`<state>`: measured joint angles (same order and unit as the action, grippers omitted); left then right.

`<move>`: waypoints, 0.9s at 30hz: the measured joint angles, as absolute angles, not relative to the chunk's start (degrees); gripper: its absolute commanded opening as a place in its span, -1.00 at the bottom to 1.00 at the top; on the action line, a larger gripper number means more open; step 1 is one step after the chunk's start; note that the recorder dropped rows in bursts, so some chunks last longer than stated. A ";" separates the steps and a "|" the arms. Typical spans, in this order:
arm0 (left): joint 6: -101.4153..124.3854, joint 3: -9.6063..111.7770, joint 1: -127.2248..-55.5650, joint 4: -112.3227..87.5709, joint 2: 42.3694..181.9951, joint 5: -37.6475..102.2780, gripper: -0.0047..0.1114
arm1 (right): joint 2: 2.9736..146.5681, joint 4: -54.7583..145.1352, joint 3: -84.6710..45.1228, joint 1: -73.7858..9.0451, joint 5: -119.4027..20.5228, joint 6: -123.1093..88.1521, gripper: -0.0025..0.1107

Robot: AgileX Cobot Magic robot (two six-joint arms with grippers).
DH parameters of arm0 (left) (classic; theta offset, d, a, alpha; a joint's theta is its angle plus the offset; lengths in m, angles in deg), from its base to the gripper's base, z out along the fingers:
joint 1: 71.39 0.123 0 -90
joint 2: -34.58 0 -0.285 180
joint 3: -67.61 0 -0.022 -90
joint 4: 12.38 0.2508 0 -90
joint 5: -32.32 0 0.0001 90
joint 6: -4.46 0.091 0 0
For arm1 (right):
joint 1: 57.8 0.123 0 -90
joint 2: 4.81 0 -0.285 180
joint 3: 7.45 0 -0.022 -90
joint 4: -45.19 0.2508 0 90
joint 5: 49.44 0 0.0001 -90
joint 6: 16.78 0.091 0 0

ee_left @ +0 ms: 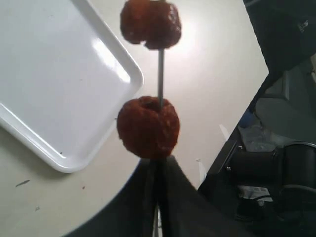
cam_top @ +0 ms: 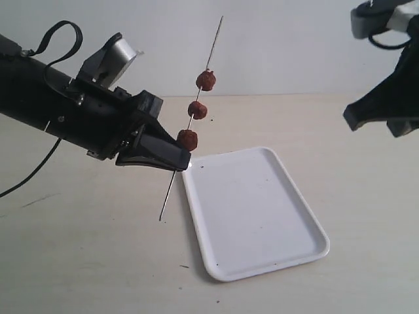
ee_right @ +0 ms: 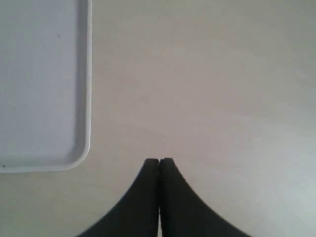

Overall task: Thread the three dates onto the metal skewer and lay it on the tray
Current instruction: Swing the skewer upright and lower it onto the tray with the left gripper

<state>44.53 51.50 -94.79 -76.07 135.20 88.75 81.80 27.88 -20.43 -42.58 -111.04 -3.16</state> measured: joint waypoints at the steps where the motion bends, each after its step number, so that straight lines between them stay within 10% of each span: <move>1: 44.53 51.50 -94.79 -75.93 135.20 88.75 -0.92 | 82.64 27.98 -21.44 -42.61 -109.97 -3.16 -0.96; 27: 22.51 51.50 -105.58 -82.24 144.87 60.27 -0.92 | 106.43 31.58 -29.55 -48.11 -84.33 6.50 -0.96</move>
<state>22.51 51.50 -105.58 -82.24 144.87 60.27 106.43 31.58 -29.55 -48.11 -84.33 6.50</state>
